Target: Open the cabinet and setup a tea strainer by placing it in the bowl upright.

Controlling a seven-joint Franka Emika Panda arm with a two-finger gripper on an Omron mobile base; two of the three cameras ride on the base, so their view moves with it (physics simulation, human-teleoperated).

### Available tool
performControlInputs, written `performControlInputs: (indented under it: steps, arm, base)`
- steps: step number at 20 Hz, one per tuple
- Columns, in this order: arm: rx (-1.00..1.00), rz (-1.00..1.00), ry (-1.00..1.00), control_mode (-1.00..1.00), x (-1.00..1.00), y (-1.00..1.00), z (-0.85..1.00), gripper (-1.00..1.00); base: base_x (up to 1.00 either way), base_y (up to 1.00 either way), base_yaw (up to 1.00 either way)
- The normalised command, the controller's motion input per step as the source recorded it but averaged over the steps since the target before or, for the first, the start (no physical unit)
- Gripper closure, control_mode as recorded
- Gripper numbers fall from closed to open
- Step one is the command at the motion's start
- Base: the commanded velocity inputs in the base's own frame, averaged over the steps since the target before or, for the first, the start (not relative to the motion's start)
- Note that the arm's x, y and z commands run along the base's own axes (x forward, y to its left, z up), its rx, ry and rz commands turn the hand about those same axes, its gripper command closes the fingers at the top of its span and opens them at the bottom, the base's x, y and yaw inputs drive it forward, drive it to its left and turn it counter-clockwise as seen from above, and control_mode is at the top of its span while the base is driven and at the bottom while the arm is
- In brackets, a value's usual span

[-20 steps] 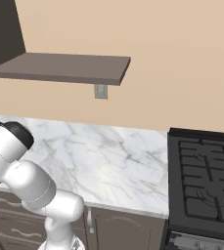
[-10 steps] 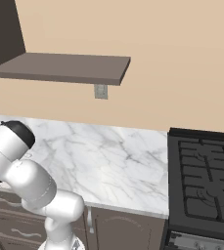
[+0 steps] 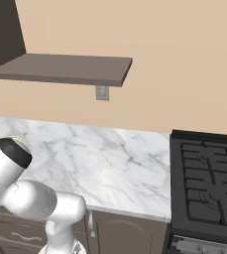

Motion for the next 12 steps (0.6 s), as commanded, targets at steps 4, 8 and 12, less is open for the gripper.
performControlInputs:
  steps: [4, 8, 12]
  arm:
    - [0.07, -0.4, 0.0, -1.0, -0.43, -1.0, 0.29, -1.0]
    - [0.11, -0.35, -0.09, -1.0, -0.39, -1.0, 0.3, -1.0]
    - [0.18, -0.34, -0.08, -1.0, -0.13, -1.0, 0.57, -1.0]
  base:
    - [0.0, 0.0, 0.0]
    - [0.0, 0.0, 0.0]
    - [0.0, 0.0, 0.0]
